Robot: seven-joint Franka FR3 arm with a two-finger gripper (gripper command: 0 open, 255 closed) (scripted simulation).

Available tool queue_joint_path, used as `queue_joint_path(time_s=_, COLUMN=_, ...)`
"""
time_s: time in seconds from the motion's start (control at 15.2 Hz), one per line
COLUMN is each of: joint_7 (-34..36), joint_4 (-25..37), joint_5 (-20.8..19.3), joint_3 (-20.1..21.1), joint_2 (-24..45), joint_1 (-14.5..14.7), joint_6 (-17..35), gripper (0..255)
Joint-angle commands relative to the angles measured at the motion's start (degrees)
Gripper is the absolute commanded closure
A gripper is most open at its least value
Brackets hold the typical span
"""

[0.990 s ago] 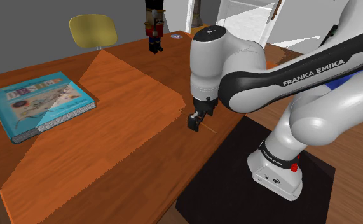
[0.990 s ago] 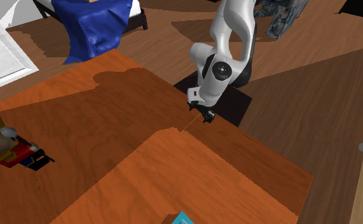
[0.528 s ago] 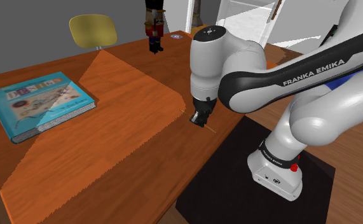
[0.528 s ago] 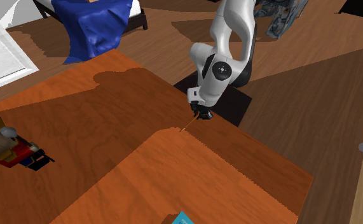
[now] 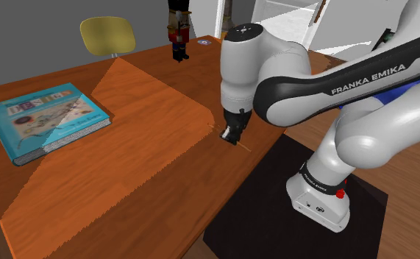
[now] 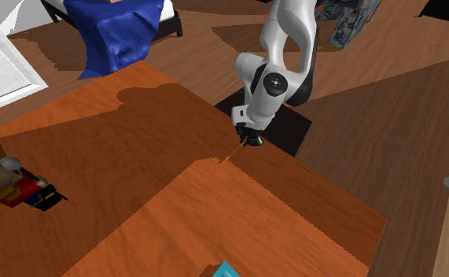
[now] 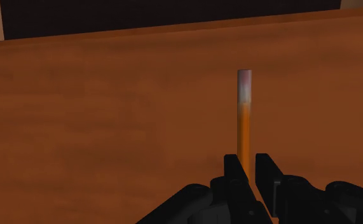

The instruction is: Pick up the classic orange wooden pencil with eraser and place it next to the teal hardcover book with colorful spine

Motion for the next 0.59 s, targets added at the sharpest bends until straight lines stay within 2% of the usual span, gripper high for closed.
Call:
queue_joint_path(time_s=0.0, joint_7=-0.4, joint_4=0.8, joint_5=0.0, joint_3=-0.6, joint_2=-1.1, joint_1=0.2, joint_6=-1.9, gripper=255)
queue_joint_path(time_s=0.53, joint_7=-1.9, joint_4=4.8, joint_5=-0.5, joint_3=-2.6, joint_2=-4.7, joint_1=0.5, joint_6=-9.4, gripper=255)
